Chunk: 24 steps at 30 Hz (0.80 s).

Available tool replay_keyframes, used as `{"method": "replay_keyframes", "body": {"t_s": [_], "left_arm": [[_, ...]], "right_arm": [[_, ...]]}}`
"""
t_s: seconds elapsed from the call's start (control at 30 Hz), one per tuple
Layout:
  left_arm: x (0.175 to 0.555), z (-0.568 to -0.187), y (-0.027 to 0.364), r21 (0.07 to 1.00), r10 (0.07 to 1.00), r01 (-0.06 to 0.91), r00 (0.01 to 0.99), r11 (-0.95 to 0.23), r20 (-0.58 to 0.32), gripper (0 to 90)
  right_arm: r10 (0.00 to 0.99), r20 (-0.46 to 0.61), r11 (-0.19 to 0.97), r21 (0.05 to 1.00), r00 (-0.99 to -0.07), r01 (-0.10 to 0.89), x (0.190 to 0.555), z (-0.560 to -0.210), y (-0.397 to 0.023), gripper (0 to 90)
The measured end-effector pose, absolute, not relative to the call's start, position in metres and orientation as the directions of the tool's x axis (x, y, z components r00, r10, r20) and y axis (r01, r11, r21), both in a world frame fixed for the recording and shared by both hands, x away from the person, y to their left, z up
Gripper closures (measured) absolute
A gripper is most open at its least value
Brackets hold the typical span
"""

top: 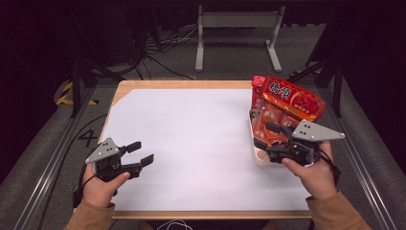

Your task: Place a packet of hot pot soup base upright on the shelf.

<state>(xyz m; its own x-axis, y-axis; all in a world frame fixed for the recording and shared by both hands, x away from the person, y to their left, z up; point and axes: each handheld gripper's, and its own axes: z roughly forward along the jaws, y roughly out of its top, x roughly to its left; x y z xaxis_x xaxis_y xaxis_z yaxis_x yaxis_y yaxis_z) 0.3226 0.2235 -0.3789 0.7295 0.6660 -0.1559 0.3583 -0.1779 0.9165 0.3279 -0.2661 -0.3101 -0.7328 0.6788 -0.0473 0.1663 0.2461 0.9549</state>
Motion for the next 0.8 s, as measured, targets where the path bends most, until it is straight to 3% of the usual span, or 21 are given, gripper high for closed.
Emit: {"method": "replay_keyframes", "body": {"t_s": [0.8], "left_arm": [[0.309, -0.410, 0.227, 0.926, 0.655, 0.346, 0.737, -0.153, -0.167, 25.7]], "right_arm": [[0.722, -0.031, 0.218, 0.958, -0.692, 0.185, 0.327, -0.400, -0.222, 31.0]]}}
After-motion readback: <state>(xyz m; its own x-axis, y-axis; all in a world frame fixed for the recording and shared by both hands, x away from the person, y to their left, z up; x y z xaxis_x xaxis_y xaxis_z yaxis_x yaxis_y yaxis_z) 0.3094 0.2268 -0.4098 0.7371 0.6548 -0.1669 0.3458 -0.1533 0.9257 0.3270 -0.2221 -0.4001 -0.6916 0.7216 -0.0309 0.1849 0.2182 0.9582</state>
